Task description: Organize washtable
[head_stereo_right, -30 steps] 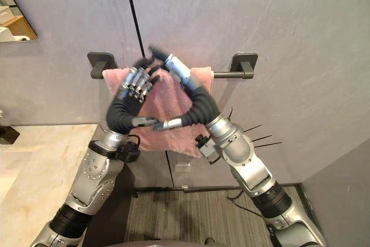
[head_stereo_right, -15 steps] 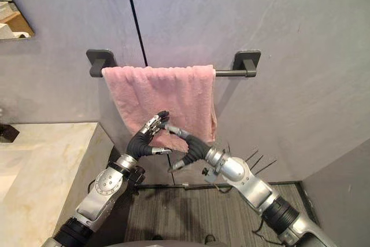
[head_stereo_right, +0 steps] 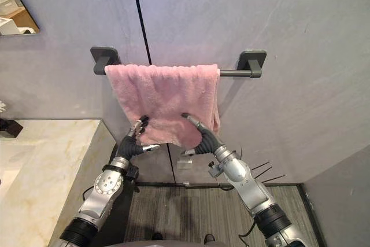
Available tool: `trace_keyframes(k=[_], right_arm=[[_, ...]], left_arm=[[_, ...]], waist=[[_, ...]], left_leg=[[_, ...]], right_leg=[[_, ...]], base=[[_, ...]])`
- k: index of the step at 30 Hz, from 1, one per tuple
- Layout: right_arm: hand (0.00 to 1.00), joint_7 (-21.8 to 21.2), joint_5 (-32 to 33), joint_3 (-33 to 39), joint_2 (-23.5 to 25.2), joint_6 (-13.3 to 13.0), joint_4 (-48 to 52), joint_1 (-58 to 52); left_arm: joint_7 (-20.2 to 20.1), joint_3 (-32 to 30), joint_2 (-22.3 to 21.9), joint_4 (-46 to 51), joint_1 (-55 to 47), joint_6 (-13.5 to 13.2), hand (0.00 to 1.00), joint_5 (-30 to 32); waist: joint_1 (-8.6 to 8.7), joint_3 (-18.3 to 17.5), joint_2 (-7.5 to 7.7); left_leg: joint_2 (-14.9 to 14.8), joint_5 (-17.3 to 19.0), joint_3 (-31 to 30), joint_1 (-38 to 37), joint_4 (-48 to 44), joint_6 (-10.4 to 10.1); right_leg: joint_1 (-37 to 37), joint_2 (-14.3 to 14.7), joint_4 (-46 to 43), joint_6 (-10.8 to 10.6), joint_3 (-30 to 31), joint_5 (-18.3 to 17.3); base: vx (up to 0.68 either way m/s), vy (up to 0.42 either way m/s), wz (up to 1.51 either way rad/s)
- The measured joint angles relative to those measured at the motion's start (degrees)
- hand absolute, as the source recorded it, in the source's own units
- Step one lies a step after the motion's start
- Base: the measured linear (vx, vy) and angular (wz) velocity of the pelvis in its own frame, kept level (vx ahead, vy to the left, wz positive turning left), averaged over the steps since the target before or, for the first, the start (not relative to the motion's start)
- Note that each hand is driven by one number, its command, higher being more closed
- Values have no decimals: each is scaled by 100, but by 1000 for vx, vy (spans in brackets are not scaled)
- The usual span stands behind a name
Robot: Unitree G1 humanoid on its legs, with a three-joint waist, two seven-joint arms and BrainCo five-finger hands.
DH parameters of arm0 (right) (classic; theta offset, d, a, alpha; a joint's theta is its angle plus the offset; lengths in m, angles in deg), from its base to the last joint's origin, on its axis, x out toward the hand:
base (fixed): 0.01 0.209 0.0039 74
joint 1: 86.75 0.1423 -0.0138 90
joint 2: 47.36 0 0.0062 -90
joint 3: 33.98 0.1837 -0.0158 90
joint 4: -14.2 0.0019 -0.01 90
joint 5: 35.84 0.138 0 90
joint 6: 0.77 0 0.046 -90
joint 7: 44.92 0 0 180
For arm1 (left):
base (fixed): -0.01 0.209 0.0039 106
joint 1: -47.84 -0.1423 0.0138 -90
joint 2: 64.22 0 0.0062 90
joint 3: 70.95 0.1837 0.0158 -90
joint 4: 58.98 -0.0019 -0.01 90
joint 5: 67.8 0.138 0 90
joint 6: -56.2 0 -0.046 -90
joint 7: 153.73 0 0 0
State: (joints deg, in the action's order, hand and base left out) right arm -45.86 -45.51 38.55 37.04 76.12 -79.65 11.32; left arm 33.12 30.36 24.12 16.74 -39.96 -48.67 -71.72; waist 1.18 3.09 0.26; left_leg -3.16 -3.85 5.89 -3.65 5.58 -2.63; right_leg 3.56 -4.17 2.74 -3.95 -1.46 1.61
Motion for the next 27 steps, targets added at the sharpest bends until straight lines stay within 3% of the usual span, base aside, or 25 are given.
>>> trace_keyframes(k=[11,17,23,27], right_arm=[[0,612,-13,875,548,118,-283,-4],[0,709,23,1570,755,131,-377,-110],[0,675,800,2233,1042,119,-288,-635],[0,454,1624,2697,1304,11,340,-1163]], left_arm=[[265,-557,-98,-182,177,72,0,-7],[326,-930,-169,-165,146,77,0,-4],[323,-1229,-276,-12,24,86,0,-2],[319,-1658,-487,212,-286,88,0,-24]], waist=[[15,-12,103],[14,-7,126],[37,-2,162],[122,1,164]], left_leg=[[-18,-2,0,14,0,-4],[-19,-4,-16,12,-1,-6],[-23,-2,-32,3,-2,-7],[5,3,-21,-36,1,-8]], right_leg=[[8,1,52,17,3,41],[21,1,60,17,-9,44],[56,2,91,18,-26,44],[91,15,100,14,-67,42]], base=[[-10,-3,0],[0,0,0],[0,0,0],[-7,-4,-1]])
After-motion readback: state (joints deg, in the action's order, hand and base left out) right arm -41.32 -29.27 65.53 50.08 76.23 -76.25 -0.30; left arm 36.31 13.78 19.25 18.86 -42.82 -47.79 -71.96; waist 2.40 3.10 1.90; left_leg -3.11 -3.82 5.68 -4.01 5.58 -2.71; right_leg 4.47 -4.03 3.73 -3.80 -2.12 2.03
